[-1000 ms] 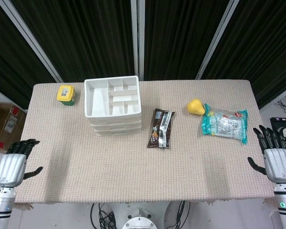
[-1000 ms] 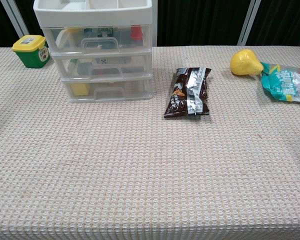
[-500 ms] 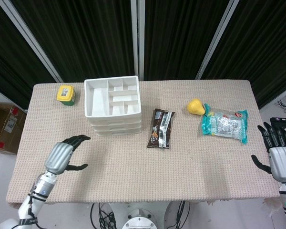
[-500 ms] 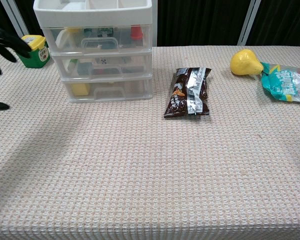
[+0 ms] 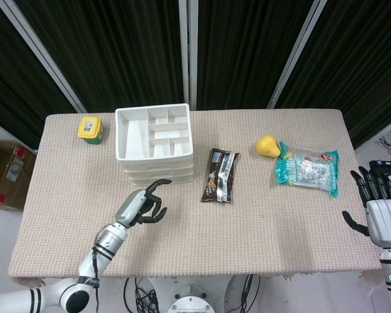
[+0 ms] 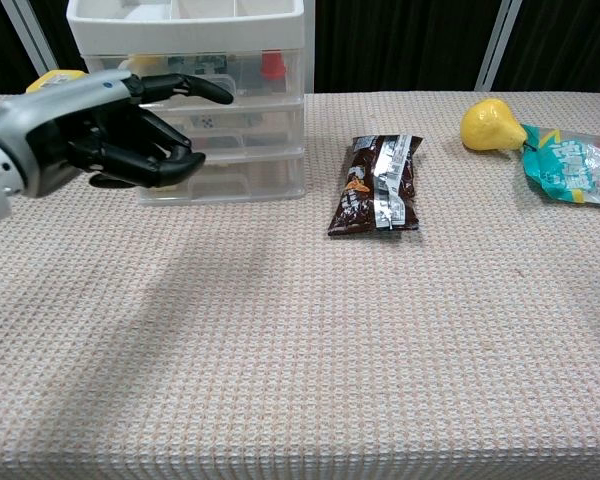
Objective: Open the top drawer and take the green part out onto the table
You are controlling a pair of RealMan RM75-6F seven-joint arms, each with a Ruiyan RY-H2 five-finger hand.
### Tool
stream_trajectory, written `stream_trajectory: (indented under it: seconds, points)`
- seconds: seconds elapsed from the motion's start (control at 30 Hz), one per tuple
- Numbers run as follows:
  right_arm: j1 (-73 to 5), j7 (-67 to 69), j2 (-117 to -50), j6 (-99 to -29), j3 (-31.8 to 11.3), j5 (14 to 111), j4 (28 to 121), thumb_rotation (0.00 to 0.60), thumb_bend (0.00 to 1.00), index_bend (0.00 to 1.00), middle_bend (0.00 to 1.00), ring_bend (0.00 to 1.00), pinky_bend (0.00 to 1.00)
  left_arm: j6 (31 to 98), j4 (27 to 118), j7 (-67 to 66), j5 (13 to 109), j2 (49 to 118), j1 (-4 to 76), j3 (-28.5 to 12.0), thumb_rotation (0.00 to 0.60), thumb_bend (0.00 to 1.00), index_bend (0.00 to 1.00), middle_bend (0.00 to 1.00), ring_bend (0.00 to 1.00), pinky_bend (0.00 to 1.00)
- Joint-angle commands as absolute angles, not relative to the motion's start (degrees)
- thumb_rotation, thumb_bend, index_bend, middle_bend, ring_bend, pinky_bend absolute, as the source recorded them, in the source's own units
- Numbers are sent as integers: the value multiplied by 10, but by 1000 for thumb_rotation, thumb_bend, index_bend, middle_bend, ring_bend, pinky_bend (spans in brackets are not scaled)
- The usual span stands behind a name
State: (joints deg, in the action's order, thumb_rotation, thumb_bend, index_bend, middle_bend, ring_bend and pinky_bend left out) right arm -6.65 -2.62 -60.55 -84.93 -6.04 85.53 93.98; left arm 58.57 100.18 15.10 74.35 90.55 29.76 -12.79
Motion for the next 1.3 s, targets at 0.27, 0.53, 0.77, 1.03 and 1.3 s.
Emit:
stream_trajectory:
  seconds: [0.27, 0.53, 0.77, 1.03, 1.3]
  points:
    - [-68, -27, -605, -847, -61, 853, 942, 600, 179, 0, 0, 0, 0, 605, 926, 186, 672, 1013, 319, -168, 600, 436, 127, 848, 983, 1000]
    - [-67, -28, -604, -846, -61, 848, 942, 600, 179, 0, 0, 0, 0, 637, 902, 211, 668, 1042, 306, -175, 600, 440, 126, 850, 984, 1000]
    - [-67, -33, -605, -847, -61, 848, 946, 600, 179, 0, 0, 0, 0, 646, 887, 230, 669, 1060, 301, -177, 600, 440, 126, 850, 984, 1000]
    - [-65, -37, -605, -847, -60, 844, 950, 600, 179, 0, 0, 0, 0, 652, 871, 268, 677, 1083, 301, -189, 600, 440, 126, 847, 982, 1000]
    - [-64, -40, -604, -847, -60, 842, 952, 600, 179, 0, 0, 0, 0, 631, 850, 358, 675, 1103, 302, -207, 600, 449, 171, 845, 982, 1000]
